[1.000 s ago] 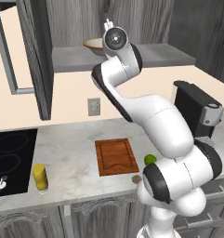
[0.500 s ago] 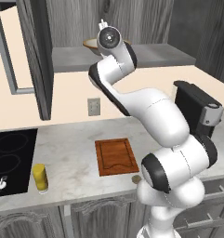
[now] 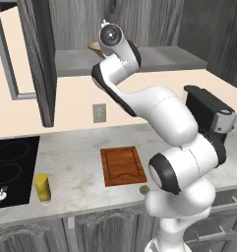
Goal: Open the cabinet. Place the bowl and condiment on the counter. Then place the lime and garlic on the cutting board.
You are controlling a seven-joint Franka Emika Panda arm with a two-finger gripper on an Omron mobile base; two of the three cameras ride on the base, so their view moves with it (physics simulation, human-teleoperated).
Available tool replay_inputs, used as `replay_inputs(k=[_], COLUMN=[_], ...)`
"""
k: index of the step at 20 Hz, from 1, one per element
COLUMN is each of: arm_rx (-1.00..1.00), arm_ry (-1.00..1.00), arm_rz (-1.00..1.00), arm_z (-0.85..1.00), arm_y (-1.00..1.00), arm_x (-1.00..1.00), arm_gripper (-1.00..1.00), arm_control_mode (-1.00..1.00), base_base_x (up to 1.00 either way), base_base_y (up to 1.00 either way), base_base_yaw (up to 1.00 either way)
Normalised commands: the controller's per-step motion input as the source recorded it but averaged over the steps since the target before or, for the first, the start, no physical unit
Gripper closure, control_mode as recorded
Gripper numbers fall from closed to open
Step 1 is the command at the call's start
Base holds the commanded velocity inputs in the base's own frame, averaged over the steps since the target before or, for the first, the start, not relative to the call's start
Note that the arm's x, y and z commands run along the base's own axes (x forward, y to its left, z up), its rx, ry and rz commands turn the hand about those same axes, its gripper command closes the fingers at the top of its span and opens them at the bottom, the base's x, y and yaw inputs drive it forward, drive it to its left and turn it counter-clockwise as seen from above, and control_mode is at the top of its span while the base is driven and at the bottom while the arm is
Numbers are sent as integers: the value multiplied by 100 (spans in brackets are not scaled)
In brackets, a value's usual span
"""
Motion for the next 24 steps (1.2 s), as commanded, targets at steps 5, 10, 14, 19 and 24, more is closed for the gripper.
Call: replay_inputs(k=[5, 10, 14, 19, 24], arm_rx=[0, 0, 0, 0, 0], arm_ry=[0, 0, 0, 0, 0], arm_rz=[0, 0, 0, 0, 0], arm_z=[0, -1, 0, 0, 0], arm_y=[0, 0, 2, 0, 0], arm_x=[34, 37, 26, 10, 11], arm_gripper=[-100, -100, 100, 100, 100], arm_control_mode=[-100, -100, -100, -100, -100], base_base_x=[0, 0, 0, 0, 0], base_base_y=[0, 0, 0, 0, 0], base_base_yaw=[0, 0, 0, 0, 0])
